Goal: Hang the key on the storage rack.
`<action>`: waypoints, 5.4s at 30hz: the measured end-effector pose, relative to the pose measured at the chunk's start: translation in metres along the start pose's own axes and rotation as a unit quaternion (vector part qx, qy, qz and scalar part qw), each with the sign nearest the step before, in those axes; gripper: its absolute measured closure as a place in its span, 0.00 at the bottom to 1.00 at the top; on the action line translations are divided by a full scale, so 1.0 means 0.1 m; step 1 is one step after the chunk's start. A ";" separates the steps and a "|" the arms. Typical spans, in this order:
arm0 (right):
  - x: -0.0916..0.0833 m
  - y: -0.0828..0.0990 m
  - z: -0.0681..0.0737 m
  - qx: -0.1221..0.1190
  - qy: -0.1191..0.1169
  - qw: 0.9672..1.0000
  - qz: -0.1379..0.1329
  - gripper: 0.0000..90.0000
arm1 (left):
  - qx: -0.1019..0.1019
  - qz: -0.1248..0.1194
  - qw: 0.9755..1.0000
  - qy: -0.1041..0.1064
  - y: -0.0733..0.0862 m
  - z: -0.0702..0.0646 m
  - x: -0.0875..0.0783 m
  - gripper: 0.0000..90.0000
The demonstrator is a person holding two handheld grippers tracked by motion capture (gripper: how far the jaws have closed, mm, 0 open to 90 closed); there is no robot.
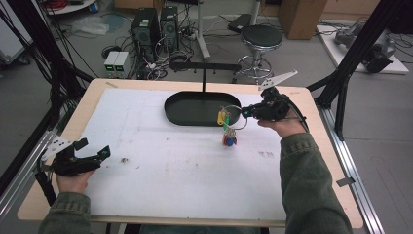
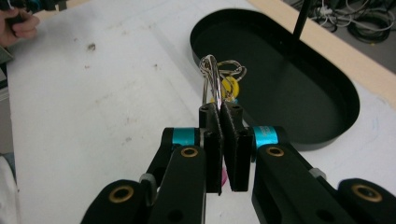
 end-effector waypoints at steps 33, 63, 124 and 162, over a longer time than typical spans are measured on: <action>0.15 -0.60 -0.41 0.004 0.016 1.000 -0.004 0.97 | -0.010 0.000 1.000 0.001 0.00 0.03 0.01 0.02; 0.44 -0.95 -0.83 0.021 0.050 0.998 0.013 0.97 | -0.013 0.001 1.000 0.000 0.01 0.05 0.01 0.02; 0.46 -0.73 -0.64 0.075 0.158 0.984 0.036 0.00 | -0.021 -0.004 1.000 0.001 0.01 0.05 -0.01 0.02; 0.19 0.22 -0.16 0.101 0.154 0.983 -0.022 0.01 | -0.024 -0.008 1.000 0.000 0.00 0.07 -0.04 0.02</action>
Point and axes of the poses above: each handheld gripper's, and its own axes: x roughly forward along the jaws, y roughly out of its underside, z roughly to its left, the point moved 7 cm from there along x, roughly forward along the jaws, and after that the axes turned 11 degrees about -y, right-handed, at the moved point
